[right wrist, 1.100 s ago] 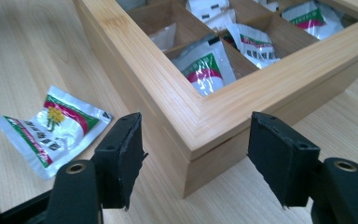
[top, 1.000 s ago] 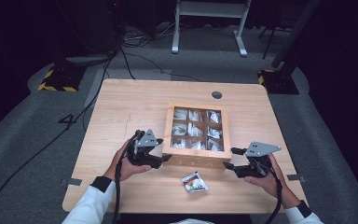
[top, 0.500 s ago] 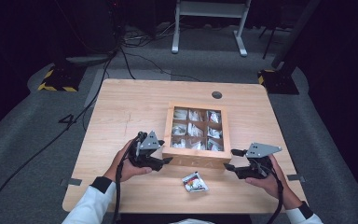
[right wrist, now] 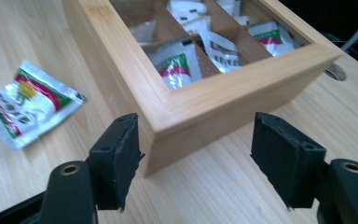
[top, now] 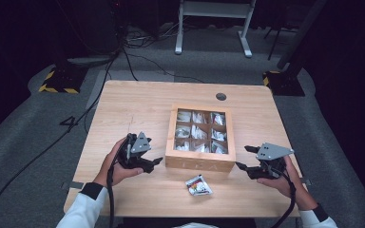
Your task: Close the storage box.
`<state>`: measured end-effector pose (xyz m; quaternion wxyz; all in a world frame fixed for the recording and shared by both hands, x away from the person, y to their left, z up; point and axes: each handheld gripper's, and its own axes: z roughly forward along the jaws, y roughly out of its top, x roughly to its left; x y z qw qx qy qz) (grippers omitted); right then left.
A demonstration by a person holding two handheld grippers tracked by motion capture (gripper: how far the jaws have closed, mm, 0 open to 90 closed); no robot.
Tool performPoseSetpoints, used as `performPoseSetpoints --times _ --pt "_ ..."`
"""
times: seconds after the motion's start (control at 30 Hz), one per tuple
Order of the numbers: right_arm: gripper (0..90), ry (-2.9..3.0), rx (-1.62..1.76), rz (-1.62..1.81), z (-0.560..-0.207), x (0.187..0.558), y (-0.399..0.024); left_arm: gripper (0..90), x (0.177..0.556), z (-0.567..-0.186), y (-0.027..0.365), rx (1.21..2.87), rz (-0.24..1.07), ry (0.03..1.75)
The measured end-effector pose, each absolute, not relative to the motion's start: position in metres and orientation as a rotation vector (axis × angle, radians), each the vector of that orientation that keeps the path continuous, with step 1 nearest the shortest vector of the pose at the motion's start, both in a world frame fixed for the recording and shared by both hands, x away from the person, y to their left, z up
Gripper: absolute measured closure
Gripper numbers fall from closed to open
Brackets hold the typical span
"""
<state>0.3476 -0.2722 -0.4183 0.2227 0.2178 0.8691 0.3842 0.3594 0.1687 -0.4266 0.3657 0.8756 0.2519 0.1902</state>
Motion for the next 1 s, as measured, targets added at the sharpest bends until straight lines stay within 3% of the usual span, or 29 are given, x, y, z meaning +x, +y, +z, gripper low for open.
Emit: performPoseSetpoints --times 0.53,1.0 --pt "30.8 2.346 0.728 0.99 -0.433 0.359 -0.308 18.5 0.354 -0.446 0.203 2.314 0.63 0.749" --pt "29.8 2.349 0.855 0.972 -0.452 0.361 -0.334 19.0 0.348 -0.465 0.225 2.339 0.65 0.832"
